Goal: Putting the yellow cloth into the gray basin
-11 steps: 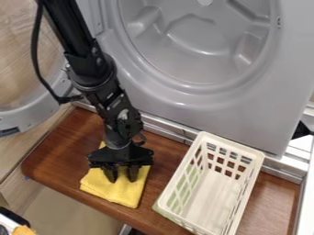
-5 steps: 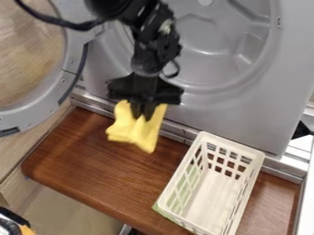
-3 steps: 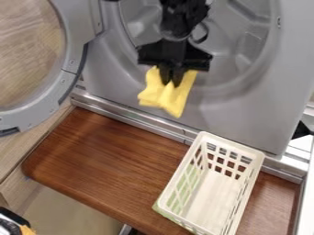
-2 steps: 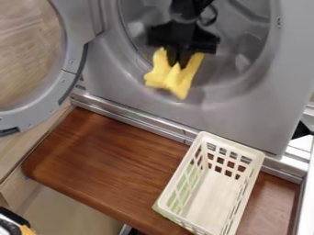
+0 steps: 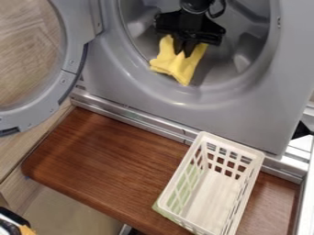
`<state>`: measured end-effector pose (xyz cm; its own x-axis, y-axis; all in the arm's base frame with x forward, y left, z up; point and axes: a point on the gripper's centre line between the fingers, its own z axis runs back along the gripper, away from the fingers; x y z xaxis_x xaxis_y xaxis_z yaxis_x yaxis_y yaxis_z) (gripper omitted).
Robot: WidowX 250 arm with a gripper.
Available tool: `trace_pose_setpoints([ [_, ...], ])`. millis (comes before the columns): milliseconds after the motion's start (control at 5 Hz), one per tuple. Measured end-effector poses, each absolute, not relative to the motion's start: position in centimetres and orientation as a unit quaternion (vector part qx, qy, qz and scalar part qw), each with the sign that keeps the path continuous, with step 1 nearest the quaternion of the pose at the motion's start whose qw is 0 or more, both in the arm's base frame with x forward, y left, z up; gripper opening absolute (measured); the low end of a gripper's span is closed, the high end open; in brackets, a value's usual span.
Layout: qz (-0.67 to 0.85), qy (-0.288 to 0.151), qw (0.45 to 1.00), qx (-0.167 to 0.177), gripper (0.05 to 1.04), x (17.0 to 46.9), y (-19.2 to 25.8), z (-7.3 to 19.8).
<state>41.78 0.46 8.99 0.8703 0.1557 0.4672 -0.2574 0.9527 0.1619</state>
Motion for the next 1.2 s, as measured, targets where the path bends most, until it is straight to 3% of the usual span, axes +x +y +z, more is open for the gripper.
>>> trace_pose_setpoints([
  [400, 0.100, -0.256, 0.953, 0.128, 0.106, 42.2, 2.7, 8.7],
  [600, 0.093, -0.259, 0.952, 0.131, 0.284, 42.2, 3.2, 8.4],
  [1000, 0.111, -0.274, 0.954, 0.058, 0.878, 42.1, 3.8, 7.9],
  [1200, 0.116, -0.283, 0.951, 0.047, 1.012, 41.9, 3.6, 8.2],
])
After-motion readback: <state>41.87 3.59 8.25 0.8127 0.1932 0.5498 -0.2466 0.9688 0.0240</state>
